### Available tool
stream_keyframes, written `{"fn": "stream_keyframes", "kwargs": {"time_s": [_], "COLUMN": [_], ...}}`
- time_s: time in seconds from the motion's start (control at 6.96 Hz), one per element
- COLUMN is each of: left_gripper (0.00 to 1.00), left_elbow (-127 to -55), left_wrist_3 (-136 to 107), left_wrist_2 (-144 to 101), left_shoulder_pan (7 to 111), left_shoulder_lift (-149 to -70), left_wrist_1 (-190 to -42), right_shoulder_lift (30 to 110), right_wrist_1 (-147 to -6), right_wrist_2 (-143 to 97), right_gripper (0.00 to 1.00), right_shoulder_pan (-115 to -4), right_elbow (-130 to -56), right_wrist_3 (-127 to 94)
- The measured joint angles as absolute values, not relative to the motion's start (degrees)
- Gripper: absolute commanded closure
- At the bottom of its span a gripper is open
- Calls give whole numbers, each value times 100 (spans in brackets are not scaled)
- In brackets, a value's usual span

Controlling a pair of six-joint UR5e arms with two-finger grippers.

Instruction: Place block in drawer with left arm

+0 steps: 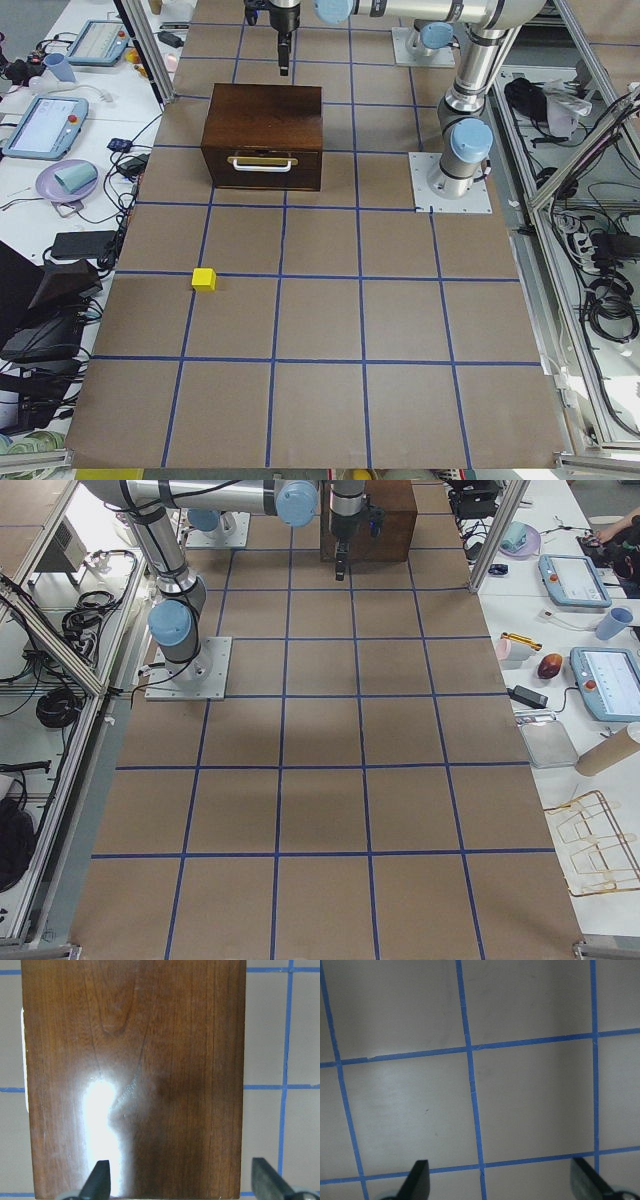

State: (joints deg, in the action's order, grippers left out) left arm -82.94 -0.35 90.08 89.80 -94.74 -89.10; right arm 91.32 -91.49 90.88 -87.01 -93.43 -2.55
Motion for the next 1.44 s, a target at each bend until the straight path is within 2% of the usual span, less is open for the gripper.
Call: {"fn": "stream_keyframes", "kwargs": {"time_s": [1.44], "left_gripper": [0], "left_elbow": [-8276], "left_wrist_3": [-38], "left_wrist_2": [8986], "left_shoulder_pan": [8943], "left_shoulder_lift": [-9570], "left_wrist_1": [-8832], "right_shoulder_lift": [9132], "right_wrist_1": [-9149], "right_wrist_2": [9088], "right_gripper": [0], "right_shoulder_pan": [-8701], "right_elbow": [-9344], "right_wrist_3": [-255]}}
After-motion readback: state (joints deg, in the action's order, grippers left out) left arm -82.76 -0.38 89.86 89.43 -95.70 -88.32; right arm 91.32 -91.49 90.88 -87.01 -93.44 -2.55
